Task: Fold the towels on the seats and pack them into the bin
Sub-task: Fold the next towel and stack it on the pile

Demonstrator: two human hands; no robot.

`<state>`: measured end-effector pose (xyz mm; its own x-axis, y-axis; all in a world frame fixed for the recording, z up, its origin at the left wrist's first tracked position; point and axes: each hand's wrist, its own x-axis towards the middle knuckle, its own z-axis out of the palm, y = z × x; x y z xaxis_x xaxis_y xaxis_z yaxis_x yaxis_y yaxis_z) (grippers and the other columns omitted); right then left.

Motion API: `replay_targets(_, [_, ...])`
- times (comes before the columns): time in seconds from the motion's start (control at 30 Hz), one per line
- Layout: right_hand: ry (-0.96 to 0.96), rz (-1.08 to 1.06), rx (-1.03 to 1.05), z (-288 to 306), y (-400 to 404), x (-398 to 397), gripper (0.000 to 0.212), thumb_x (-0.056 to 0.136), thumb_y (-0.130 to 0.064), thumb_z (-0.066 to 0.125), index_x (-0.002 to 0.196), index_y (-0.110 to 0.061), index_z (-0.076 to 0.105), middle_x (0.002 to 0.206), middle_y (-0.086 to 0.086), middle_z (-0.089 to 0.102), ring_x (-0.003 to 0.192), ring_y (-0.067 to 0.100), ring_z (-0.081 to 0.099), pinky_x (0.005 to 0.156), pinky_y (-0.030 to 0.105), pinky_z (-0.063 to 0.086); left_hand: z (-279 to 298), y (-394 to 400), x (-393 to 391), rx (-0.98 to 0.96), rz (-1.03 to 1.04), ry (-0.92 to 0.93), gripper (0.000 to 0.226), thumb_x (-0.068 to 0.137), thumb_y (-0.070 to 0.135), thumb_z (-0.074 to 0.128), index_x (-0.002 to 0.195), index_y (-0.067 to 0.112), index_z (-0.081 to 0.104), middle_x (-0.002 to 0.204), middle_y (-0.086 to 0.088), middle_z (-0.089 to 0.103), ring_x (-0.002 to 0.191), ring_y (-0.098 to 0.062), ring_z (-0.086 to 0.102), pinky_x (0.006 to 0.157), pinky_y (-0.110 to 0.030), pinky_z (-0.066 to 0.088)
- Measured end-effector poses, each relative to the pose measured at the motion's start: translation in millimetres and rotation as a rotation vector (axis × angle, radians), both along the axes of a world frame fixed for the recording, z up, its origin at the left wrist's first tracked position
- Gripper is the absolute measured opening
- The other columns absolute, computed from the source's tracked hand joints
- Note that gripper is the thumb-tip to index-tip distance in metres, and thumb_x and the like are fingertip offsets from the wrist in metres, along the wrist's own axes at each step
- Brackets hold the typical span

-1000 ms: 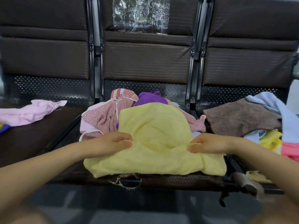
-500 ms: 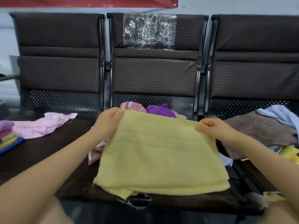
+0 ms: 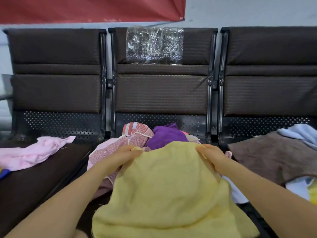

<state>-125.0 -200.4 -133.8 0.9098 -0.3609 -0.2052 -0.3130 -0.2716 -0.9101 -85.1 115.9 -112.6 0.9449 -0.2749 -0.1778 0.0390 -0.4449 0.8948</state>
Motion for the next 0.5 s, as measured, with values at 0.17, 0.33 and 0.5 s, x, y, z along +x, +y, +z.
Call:
replay_targets(0.17, [-0.134,-0.069,0.117,15.8,4.7,-10.3,0.010,0.089,-0.022,0.062,0.092,-0.019,0.071,0.087,0.001,0.067,0.081,0.017,0.058,0.064,0.025,0.044,-2.3,16.1,5.9,-0.085,-0.096,0.050,0.035,0.080,0.035,0.070,0.108,0.013,0.068,0.109,-0.009,0.070,0.105,-0.024,0.064,0.095,-0.038,0.048])
replay_targets(0.33, [-0.191,-0.039,-0.016,24.3,13.6,1.0,0.014,0.088,-0.017,0.061,0.095,-0.013,0.072,0.090,0.004,0.063,0.084,0.017,0.056,0.074,0.030,0.048,3.6,32.0,4.0,-0.069,-0.183,-0.008,0.036,0.082,0.042,0.069,0.107,0.016,0.069,0.110,-0.009,0.070,0.103,-0.023,0.066,0.095,-0.038,0.047])
replay_targets(0.5, [-0.082,0.198,-0.129,15.2,12.5,11.3,0.015,0.089,-0.021,0.063,0.094,-0.013,0.075,0.091,0.001,0.069,0.085,0.015,0.060,0.075,0.026,0.047,-2.5,41.7,-6.4,0.104,-0.205,-0.026,0.034,0.082,0.044,0.068,0.096,0.012,0.071,0.085,0.006,0.069,0.077,-0.006,0.060,0.070,-0.019,0.045])
